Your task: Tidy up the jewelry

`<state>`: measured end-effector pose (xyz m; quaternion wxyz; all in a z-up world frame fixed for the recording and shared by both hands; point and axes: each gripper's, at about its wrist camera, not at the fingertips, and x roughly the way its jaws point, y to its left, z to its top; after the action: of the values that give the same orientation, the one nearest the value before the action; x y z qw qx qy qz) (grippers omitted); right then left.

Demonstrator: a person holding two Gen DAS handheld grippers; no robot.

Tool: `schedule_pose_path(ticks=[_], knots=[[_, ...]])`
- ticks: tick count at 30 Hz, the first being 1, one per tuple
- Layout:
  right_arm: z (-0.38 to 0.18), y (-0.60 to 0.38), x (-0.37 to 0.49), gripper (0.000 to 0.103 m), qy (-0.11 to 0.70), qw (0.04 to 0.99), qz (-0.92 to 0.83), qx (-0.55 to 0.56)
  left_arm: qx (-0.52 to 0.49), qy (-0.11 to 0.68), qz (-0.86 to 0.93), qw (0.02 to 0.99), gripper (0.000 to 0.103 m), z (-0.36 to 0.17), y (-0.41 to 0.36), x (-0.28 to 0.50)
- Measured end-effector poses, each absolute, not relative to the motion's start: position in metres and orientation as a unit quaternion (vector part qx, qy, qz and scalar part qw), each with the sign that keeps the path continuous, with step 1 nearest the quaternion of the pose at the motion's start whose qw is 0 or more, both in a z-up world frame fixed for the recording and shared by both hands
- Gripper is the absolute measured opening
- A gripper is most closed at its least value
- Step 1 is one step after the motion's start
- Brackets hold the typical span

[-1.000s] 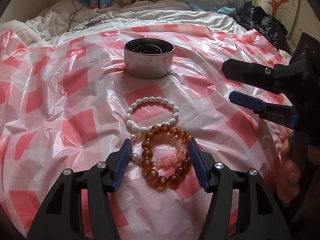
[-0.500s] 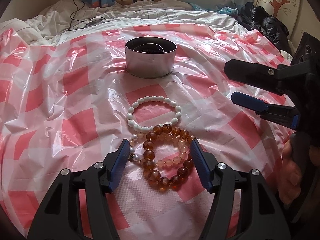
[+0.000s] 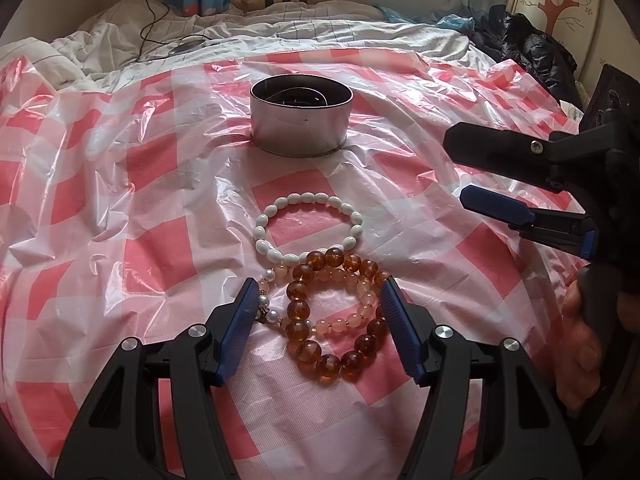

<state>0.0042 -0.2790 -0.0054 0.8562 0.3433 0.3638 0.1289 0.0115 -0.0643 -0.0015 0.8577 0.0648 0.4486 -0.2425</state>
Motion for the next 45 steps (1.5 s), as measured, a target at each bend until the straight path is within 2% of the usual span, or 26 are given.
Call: schedule_pose_path(ticks=[8, 15, 22, 26, 31, 36, 39, 41, 43, 45], knots=[[-0.005, -0.279, 0.004, 0.084, 0.364, 0.856, 0.129, 0.343, 0.073, 0.440, -0.255, 0.858, 0.059, 0.001, -0.068, 0.008], [-0.005, -0.278, 0.004, 0.084, 0.364, 0.856, 0.129, 0.344, 0.088, 0.435, -0.261, 0.857, 0.036, 0.001, -0.071, 0.005], [-0.006, -0.278, 0.004, 0.084, 0.363, 0.856, 0.129, 0.344, 0.100, 0.426, -0.263, 0.860, 0.021, 0.002, -0.073, 0.003], [-0.006, -0.278, 0.004, 0.084, 0.363, 0.856, 0.129, 0.344, 0.102, 0.424, -0.263, 0.861, 0.020, 0.002, -0.073, 0.002], [-0.005, -0.278, 0.004, 0.084, 0.363, 0.856, 0.129, 0.344, 0.098, 0.411, -0.265, 0.867, 0.010, 0.008, -0.069, 0.002], [-0.005, -0.278, 0.004, 0.084, 0.362, 0.856, 0.129, 0.346, 0.091, 0.416, -0.261, 0.867, 0.010, 0.007, -0.065, 0.005], [-0.005, -0.278, 0.003, 0.084, 0.362, 0.857, 0.130, 0.344, 0.034, 0.436, -0.268, 0.859, 0.011, 0.009, -0.048, 0.017], [-0.004, -0.279, 0.003, 0.084, 0.361, 0.858, 0.130, 0.342, 0.001, 0.445, -0.260, 0.857, 0.017, 0.009, -0.032, 0.026], [-0.002, -0.279, 0.002, 0.084, 0.360, 0.859, 0.131, 0.339, -0.033, 0.453, -0.253, 0.855, 0.034, 0.008, -0.016, 0.033], [-0.001, -0.281, 0.001, 0.084, 0.358, 0.861, 0.131, 0.338, -0.066, 0.459, -0.254, 0.849, 0.039, 0.006, -0.002, 0.038]])
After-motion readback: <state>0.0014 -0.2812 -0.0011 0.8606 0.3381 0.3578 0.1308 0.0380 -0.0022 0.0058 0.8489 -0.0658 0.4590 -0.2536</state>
